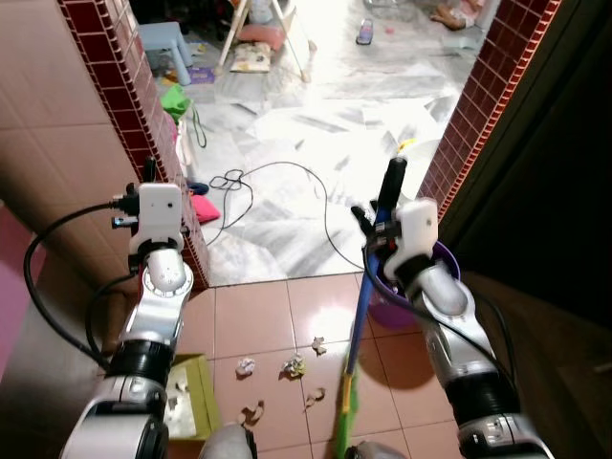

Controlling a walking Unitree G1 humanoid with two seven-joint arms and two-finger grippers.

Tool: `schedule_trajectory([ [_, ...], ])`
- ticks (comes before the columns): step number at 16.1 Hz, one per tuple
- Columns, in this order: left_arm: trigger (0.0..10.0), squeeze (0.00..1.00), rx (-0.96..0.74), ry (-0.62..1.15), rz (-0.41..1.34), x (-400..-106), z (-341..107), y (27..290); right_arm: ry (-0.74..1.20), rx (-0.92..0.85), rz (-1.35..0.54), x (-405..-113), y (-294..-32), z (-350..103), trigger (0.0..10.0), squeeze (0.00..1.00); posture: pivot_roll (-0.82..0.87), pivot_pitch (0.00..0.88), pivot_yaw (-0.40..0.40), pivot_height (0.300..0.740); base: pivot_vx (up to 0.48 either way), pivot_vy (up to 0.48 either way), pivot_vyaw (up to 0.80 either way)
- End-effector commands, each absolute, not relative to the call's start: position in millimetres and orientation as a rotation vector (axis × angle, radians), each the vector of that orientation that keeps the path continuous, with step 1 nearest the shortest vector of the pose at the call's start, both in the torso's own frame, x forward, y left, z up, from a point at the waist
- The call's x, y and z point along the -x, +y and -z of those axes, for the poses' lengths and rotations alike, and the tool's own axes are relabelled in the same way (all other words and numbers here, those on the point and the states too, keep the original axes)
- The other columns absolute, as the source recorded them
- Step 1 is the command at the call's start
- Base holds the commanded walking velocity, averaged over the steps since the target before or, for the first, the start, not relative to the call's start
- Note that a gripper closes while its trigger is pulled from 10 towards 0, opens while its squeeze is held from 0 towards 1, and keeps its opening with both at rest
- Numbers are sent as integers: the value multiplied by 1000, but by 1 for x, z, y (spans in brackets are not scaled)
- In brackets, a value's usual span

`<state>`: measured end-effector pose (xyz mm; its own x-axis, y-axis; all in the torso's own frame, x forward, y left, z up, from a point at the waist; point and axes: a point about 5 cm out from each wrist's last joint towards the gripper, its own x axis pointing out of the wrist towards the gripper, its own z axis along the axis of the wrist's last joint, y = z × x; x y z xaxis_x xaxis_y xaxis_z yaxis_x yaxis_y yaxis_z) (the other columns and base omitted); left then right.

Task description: Sweep floor

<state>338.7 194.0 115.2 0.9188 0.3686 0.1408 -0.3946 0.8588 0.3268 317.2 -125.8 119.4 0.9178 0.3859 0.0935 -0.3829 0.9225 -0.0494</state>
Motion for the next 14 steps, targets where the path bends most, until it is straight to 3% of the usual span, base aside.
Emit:
schedule_trajectory([
  [1, 10000, 0, -360, -148, -400, -348, -133, 190, -165, 26, -387, -326, -119, -134, 10000, 0, -86, 54, -7, 740, 0, 0, 0],
  [5, 10000, 0, -307, -159, -319, -361, -137, 166, -187, 33, -385, -334, -107, -140, 10000, 0, -108, 55, -13, 740, 0, 0, 0],
  [10, 10000, 0, -183, -43, -201, -360, -112, 136, -180, 61, -401, -329, -110, -135, 10000, 0, -144, 64, -19, 740, 0, 0, 0],
  [14, 10000, 0, -238, -46, -230, -355, -103, 139, -177, 89, -395, -326, -116, -133, 10000, 0, -156, 64, -23, 740, 0, 0, 0],
])
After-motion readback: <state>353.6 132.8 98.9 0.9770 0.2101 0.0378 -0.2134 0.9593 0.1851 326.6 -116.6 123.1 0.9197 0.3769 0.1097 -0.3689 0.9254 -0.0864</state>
